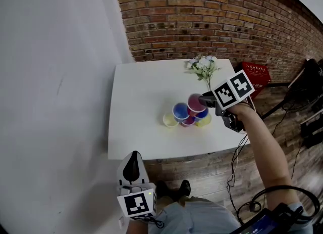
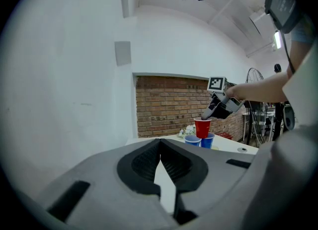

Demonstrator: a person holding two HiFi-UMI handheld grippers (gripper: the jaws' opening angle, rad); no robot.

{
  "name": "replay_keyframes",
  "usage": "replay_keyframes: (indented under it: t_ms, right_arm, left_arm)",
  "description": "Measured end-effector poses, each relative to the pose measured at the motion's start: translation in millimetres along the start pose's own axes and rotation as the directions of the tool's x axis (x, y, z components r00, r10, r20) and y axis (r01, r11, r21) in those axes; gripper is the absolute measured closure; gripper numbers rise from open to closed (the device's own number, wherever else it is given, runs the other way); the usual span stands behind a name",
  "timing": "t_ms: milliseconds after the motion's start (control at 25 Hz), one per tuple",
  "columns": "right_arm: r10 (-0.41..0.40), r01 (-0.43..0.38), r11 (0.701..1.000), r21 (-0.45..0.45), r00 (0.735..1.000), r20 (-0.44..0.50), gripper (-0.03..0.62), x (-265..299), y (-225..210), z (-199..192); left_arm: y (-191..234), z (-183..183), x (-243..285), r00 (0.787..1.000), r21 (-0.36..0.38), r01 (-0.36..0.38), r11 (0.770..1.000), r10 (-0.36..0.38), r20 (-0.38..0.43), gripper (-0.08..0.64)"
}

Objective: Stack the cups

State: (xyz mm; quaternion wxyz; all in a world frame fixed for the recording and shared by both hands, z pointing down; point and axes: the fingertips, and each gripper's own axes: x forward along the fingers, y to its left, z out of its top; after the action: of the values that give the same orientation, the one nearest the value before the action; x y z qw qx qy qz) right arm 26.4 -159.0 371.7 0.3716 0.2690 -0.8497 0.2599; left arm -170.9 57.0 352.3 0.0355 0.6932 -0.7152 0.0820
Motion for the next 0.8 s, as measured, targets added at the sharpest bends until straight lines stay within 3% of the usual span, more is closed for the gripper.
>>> replay_keyframes:
  t_ms: [800]
  right_arm:
    - [-0.040,0.040,0.999,-0.009,0.998,0.052,0.486,-4.6,-6.6,9.1]
  left_arm:
    - [1.0,4.3,0.0,1.000,0.008,0.004,1.000,-0.004,0.005,0.551]
